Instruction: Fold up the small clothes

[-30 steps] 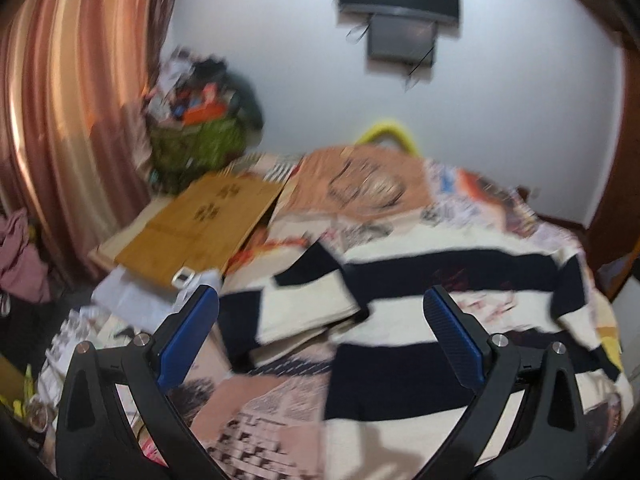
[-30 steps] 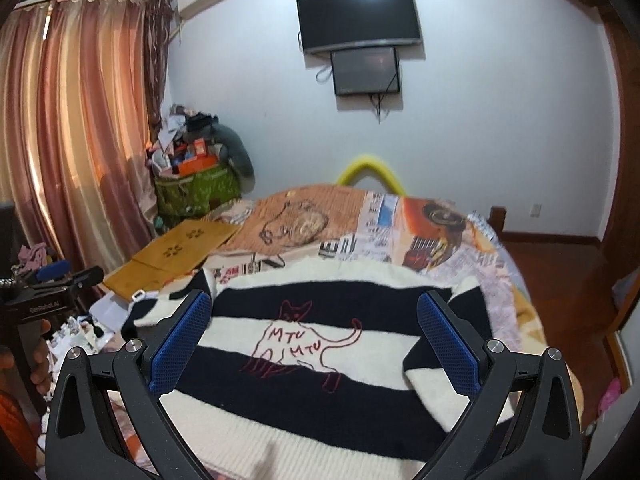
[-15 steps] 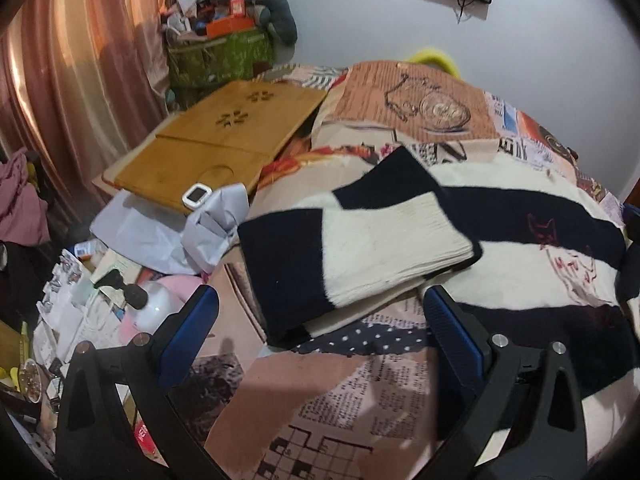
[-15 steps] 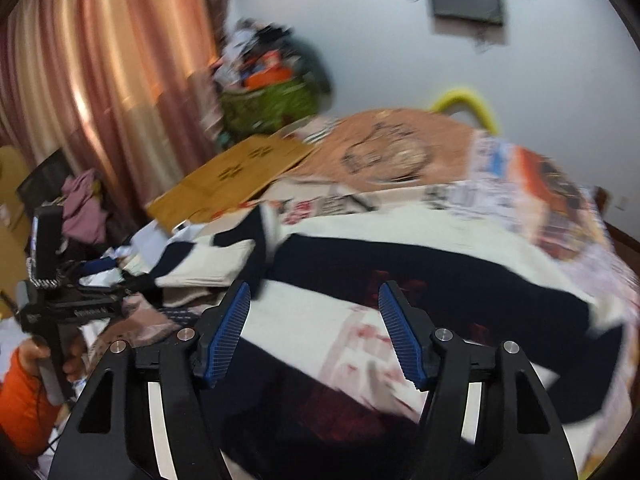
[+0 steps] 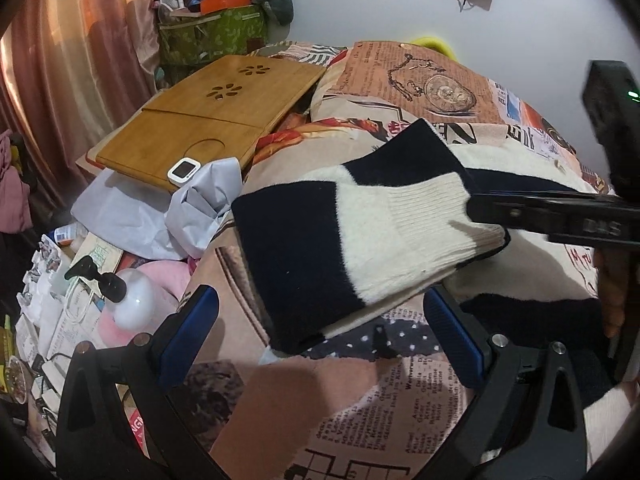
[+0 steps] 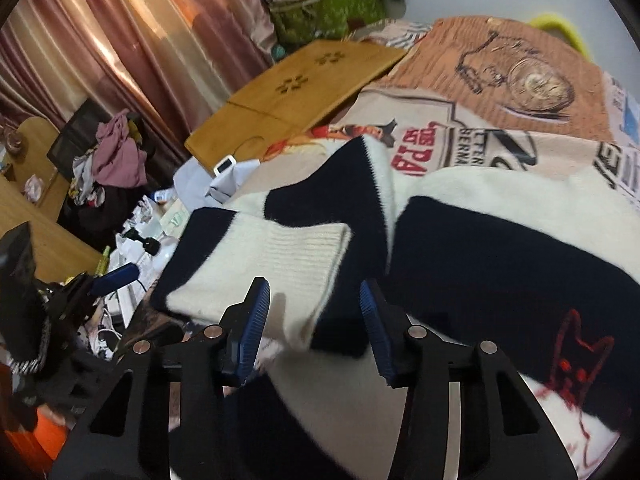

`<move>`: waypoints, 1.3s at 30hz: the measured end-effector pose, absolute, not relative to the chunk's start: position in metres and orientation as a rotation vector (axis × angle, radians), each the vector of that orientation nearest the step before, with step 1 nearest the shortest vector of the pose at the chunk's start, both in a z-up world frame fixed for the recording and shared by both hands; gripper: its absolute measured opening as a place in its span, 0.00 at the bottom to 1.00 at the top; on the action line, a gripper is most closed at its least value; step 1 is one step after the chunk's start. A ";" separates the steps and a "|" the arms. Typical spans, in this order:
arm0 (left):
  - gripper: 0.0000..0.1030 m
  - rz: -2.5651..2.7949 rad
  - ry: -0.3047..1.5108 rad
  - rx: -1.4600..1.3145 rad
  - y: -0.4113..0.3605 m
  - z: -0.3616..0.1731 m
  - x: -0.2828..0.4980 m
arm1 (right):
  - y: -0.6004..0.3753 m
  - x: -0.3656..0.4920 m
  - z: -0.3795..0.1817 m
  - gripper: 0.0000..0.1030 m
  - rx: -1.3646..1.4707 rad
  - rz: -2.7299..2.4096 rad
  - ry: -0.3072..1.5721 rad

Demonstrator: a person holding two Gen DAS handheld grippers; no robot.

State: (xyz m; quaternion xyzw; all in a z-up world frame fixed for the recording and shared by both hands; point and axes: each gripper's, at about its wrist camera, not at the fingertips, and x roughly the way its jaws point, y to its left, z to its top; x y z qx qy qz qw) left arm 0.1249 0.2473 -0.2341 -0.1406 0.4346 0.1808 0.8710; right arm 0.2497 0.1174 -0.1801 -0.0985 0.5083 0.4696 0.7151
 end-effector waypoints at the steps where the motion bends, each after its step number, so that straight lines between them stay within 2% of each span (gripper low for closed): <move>1: 1.00 0.375 0.908 -0.301 0.248 -0.235 0.124 | 0.121 0.251 -0.182 0.42 -0.232 1.031 1.132; 7: 1.00 0.376 0.906 -0.343 0.253 -0.240 0.122 | 0.139 0.259 -0.198 0.40 -0.268 1.019 1.175; 12: 1.00 0.390 0.904 -0.360 0.257 -0.240 0.120 | 0.157 0.261 -0.207 0.23 -0.300 1.026 1.201; 14: 1.00 0.397 0.904 -0.361 0.257 -0.239 0.120 | 0.158 0.261 -0.208 0.10 -0.303 1.024 1.202; 16: 1.00 0.402 0.904 -0.360 0.257 -0.238 0.119 | 0.154 0.260 -0.204 0.06 -0.288 1.031 1.189; 24: 1.00 0.395 0.861 -0.335 0.247 -0.210 0.117 | 0.109 0.259 -0.154 0.04 -0.169 1.042 1.025; 33: 1.00 0.357 0.791 -0.254 0.215 -0.170 0.135 | -0.008 0.278 -0.087 0.04 -0.009 0.922 0.824; 39: 1.00 0.317 0.788 -0.224 0.194 -0.160 0.159 | -0.101 0.303 -0.071 0.04 0.072 0.755 0.770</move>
